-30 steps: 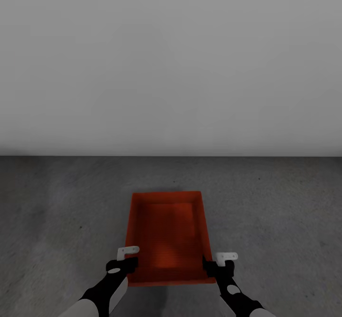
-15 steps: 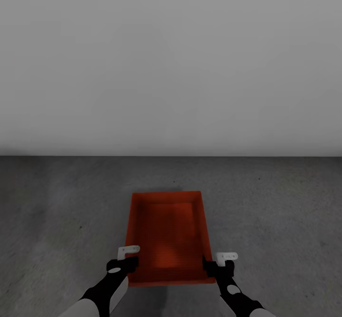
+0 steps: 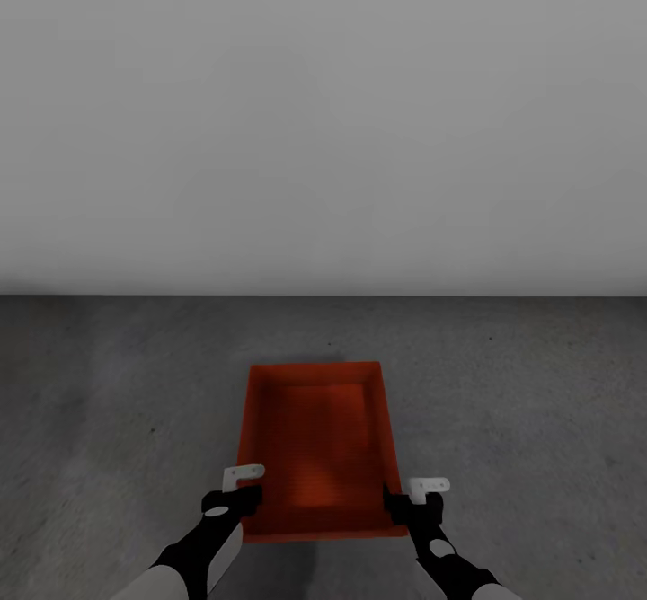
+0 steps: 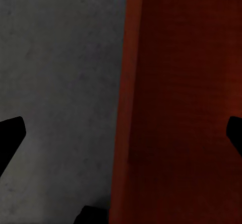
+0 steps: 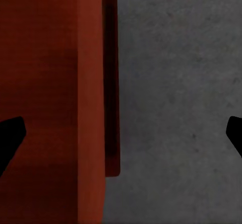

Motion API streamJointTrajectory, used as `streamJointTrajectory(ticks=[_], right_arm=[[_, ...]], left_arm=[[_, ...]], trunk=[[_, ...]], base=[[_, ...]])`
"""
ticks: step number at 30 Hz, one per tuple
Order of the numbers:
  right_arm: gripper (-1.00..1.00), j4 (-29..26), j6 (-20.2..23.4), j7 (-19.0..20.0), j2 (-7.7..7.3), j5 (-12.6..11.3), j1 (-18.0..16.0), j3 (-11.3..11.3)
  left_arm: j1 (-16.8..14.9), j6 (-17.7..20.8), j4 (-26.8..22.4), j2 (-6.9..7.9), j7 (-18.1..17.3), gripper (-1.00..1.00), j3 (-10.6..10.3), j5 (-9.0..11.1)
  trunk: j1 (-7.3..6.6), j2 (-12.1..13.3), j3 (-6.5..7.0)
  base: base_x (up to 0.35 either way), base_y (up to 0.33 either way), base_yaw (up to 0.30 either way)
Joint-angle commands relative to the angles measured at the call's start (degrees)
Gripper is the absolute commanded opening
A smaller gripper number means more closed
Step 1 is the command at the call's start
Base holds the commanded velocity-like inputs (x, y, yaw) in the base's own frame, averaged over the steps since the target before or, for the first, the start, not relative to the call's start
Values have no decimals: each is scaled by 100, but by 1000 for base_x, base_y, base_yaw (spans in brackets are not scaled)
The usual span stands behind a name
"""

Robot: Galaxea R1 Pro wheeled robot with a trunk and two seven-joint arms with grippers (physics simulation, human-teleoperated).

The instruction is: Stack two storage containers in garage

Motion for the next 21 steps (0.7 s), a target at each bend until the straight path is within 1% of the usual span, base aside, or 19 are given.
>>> streamJointTrajectory(ticks=[1, 8, 21], right_arm=[[100, 6, -9, -48, 0, 15, -3, 32], [100, 3, -9, -46, 0, 15, -3, 32], [100, 3, -9, -46, 0, 15, -3, 32]], left_arm=[[-1, 11, -7, 2, 41, 100, -48, 59], [-1, 13, -5, -3, 42, 100, -47, 59], [-1, 20, 0, 5, 37, 100, -51, 66]], trunk=[[0, -2, -3], [0, -2, -3], [-286, 520, 230]], base=[[0, 0, 0], [0, 0, 0], [0, 0, 0]])
